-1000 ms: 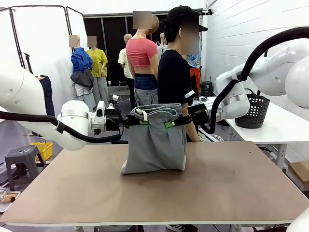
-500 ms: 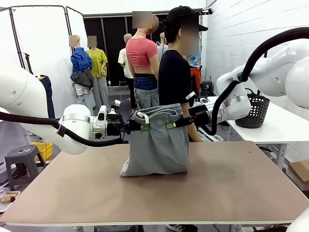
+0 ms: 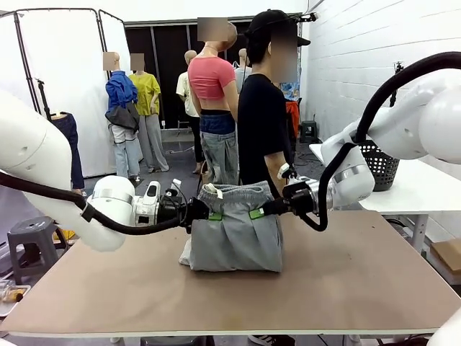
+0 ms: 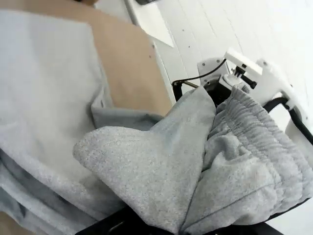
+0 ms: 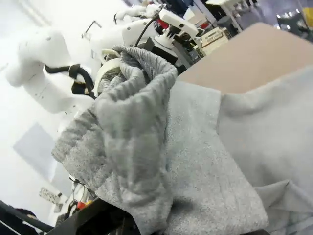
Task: Fold the training pants.
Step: Fold the Training pants in half.
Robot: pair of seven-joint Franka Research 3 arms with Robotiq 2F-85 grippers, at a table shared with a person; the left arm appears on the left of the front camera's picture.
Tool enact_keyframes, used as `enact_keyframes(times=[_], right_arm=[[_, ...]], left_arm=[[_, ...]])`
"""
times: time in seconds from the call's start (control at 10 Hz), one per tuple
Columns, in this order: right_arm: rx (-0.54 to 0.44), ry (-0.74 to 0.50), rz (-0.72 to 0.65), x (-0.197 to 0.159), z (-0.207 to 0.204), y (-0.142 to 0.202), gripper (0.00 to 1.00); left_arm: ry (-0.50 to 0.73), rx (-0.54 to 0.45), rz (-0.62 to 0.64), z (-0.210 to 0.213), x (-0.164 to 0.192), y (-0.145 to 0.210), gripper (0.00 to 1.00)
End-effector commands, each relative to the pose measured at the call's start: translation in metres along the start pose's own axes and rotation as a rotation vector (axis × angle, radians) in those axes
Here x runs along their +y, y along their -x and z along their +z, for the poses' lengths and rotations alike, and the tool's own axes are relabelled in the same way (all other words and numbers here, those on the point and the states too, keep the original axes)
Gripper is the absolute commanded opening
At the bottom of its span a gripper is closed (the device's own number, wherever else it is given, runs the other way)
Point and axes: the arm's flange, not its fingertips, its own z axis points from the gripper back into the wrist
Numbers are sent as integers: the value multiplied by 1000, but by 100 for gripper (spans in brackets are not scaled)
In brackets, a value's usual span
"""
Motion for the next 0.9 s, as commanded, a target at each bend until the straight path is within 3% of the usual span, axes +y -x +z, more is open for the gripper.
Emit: enact_keyframes(times=[0.0,0.2,0.4,0.5,0.6,0.7,0.8], right_arm=[[-35,29,-137,-21,15,5,0],[-48,59,-236,-45,21,10,0],[-56,67,-286,-65,21,9,0],[-34,67,-269,-65,19,4,0],[35,96,-139,-46,19,0,0],[-57,35,-257,-61,-3,5,0],[-57,35,-257,-61,-3,5,0]], left_arm=[[-15,-31,164,25,20,-29,0],[-52,-42,287,24,45,-39,0],[-56,-59,328,25,57,-45,0],[-59,-81,289,27,54,-46,0],[-45,-76,145,22,37,-37,0],[-18,-13,306,-4,52,-32,0],[-18,-13,306,-4,52,-32,0]])
